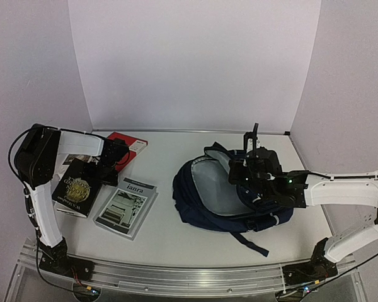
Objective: Pack the student bag
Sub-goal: Adjust the book at the center of the board.
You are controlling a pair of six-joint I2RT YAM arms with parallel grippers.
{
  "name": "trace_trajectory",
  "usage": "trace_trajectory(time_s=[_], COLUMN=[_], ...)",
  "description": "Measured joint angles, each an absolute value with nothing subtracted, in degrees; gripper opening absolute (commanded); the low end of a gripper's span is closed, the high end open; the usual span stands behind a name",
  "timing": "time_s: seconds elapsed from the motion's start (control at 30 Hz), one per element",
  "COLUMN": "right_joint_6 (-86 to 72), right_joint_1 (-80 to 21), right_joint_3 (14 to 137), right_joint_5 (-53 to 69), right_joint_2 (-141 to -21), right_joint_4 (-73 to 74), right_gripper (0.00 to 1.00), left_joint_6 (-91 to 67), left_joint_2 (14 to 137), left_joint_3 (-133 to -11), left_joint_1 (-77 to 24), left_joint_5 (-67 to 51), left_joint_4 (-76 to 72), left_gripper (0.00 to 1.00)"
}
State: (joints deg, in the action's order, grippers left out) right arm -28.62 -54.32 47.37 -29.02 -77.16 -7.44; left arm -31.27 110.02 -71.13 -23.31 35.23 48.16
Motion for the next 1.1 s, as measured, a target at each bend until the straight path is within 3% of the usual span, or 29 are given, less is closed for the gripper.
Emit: trace_trajectory(time_s=[0.47, 0.87, 1.1], right_joint_6=[-28.8, -28.8, -28.8], right_joint_1=[-54.0, -53.9, -53.8], right_joint_3=[47.1, 47.1, 47.1], right_joint_5=[-29.0, -28.8, -28.8], right_joint_2=[-76.2, -76.1, -76.1], right_joint_4=[-7.2, -7.1, -7.0], right_gripper=[0.0, 0.0, 0.0], left_joint_6=[-30.0, -29.2, -27.7], left_joint_2=[112.6, 113.1, 113.4], left_joint_3=[-71.5, -70.3, -68.7], left_joint_1=[-24.1, -24.3, -24.8], left_joint_5=[39.6, 43.8, 46.2], left_joint_4=[50.0, 50.0, 48.2], left_gripper=[0.93, 0.76, 0.83])
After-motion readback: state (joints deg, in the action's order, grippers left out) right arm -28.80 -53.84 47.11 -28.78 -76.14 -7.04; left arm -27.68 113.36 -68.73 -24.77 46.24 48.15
